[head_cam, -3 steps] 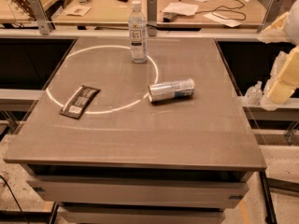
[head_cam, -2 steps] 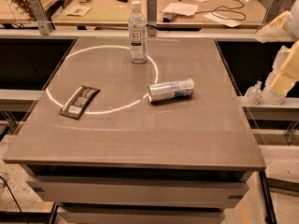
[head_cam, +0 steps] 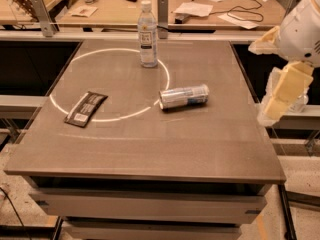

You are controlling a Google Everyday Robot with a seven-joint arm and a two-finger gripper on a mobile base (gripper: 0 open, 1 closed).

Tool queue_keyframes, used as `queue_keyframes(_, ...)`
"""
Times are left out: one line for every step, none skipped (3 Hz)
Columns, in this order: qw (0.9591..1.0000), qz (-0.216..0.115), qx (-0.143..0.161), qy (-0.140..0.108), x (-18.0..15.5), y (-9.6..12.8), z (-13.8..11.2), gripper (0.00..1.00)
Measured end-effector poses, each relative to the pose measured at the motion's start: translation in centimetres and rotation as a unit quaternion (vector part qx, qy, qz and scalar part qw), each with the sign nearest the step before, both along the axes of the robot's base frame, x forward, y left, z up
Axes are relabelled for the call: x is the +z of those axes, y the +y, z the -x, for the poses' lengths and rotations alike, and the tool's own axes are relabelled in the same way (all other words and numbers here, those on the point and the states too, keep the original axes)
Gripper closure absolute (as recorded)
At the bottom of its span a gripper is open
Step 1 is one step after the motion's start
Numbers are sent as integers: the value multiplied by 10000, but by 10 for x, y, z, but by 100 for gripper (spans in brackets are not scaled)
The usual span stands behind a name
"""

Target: Place redbull can upright

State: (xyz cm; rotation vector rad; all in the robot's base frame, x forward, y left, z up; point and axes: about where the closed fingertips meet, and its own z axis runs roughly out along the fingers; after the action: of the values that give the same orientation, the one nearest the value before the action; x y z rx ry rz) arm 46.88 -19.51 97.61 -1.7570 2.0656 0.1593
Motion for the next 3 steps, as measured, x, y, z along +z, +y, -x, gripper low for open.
queue_keyframes(9983, 555, 110, 137, -37, 13, 0, 0)
queue_keyframes(9961, 855, -82, 186, -60, 11, -17, 0)
queue_keyframes(9978, 629, -215, 28, -56, 11, -49, 0)
